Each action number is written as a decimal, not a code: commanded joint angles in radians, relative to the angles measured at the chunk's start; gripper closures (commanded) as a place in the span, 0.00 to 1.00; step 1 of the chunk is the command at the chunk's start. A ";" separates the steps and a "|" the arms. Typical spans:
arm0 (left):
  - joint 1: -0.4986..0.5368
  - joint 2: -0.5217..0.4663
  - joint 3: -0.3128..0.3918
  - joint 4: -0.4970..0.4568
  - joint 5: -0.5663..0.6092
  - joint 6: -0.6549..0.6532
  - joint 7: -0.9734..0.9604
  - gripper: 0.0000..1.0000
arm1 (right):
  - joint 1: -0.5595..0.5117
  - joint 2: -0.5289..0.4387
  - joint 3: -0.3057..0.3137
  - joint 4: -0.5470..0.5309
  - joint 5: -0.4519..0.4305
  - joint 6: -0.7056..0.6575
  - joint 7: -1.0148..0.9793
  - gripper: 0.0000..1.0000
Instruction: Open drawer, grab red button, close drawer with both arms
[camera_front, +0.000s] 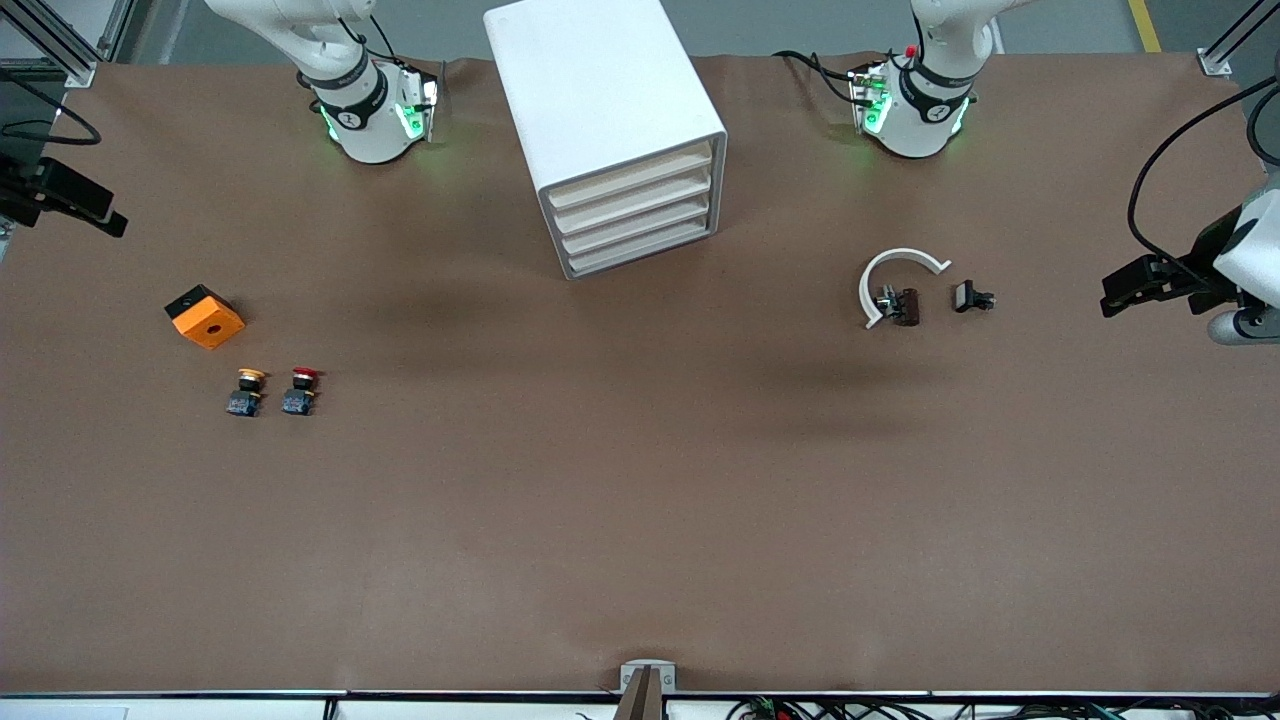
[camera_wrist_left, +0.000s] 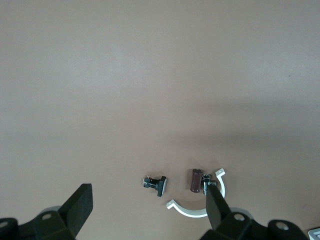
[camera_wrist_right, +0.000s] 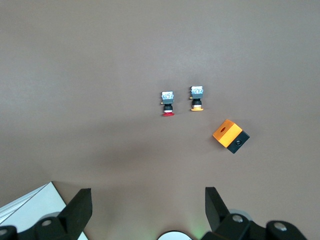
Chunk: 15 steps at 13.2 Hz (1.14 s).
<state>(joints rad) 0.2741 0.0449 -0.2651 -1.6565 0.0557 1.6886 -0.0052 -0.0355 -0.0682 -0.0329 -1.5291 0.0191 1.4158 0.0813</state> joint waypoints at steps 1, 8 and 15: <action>-0.142 -0.019 0.140 0.001 -0.007 -0.007 0.011 0.00 | -0.012 -0.071 0.010 -0.080 0.016 0.011 -0.011 0.00; -0.259 -0.022 0.250 0.003 -0.007 -0.012 0.005 0.00 | -0.006 -0.116 0.016 -0.137 0.013 0.046 -0.012 0.00; -0.257 -0.031 0.241 0.079 -0.022 -0.079 0.010 0.00 | -0.004 -0.119 0.018 -0.135 0.012 0.049 -0.018 0.00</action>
<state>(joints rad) 0.0273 0.0282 -0.0336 -1.6110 0.0520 1.6559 -0.0053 -0.0345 -0.1600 -0.0204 -1.6428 0.0202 1.4509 0.0766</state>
